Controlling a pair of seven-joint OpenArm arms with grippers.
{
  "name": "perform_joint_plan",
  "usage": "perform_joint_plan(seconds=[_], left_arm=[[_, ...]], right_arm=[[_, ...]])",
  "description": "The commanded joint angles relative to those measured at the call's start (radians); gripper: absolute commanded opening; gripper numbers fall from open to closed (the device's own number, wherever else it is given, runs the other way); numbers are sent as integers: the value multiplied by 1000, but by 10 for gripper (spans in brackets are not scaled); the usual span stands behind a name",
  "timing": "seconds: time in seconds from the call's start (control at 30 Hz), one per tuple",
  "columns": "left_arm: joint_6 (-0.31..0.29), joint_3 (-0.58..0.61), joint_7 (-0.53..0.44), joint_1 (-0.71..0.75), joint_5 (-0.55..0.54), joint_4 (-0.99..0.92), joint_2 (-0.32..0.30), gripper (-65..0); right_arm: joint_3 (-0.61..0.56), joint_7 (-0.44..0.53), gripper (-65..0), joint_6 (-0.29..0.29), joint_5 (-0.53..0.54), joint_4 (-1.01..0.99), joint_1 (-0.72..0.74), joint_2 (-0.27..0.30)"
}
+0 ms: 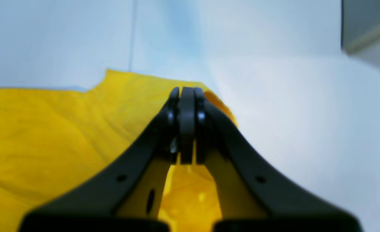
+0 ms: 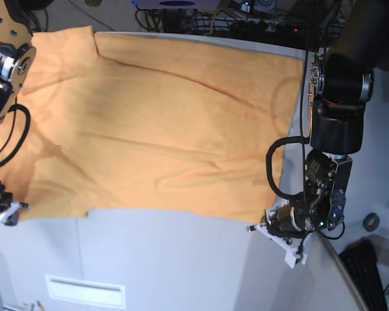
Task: Layout the t-shirt on the table in an organized manner, then fold the t-shirt properly
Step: 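Pull the hem corners apart with both grippers to stretch the shirt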
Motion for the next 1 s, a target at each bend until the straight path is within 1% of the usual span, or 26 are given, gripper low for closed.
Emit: perform_joint_plan(seconds=[0.0, 0.07, 0.13, 0.23, 0.33, 0.43, 0.53, 0.6, 0.67, 0.77, 0.83, 0.97], left_arm=[[-2, -2, -18, -36, -9, 15, -7, -650], [-2, -2, -21, -45, -12, 17, -6, -650], [-2, -2, -21, -68, -12, 14, -6, -650], [-2, -2, -20, -88, -13, 17, -6, -650], [-4, -2, -20, -96, -15, 17, -6, -650], [-4, -1, -21, -91, -15, 15, -6, -650], [-5, -1, -27, -72, -7, 8, -7, -650], [-5, 1, -46, -68, -7, 9, -9, -650], [-5, 29, -66, -73, -7, 9, -13, -650], [-5, 114, -63, -99, -7, 6, -13, -650], [-4, 147, -63, -90, -10, 6, -10, -650], [-4, 133, -67, -30, -12, 15, -10, -650]], right_arm=[[-24, 38, -650, -1, 14, 8, 27, 24], [-61, 91, -650, -1, 14, -23, 27, 25], [-68, 148, -650, -1, 14, -46, 35, 25], [-70, 205, -650, -1, 14, -64, 39, 27], [-71, 240, -650, -1, 14, -66, 35, 36], [-73, 246, -650, -1, 14, -90, 33, 42], [-73, 248, -650, -1, 14, -162, 33, 48], [-73, 248, -650, -1, 14, -202, 33, 71], [-73, 248, -650, -1, 14, -224, 33, 78], [-73, 248, -650, -1, 14, -224, 38, 81], [-73, 248, -650, -1, 14, -222, 38, 82], [-73, 248, -650, -1, 14, -222, 13, 84]])
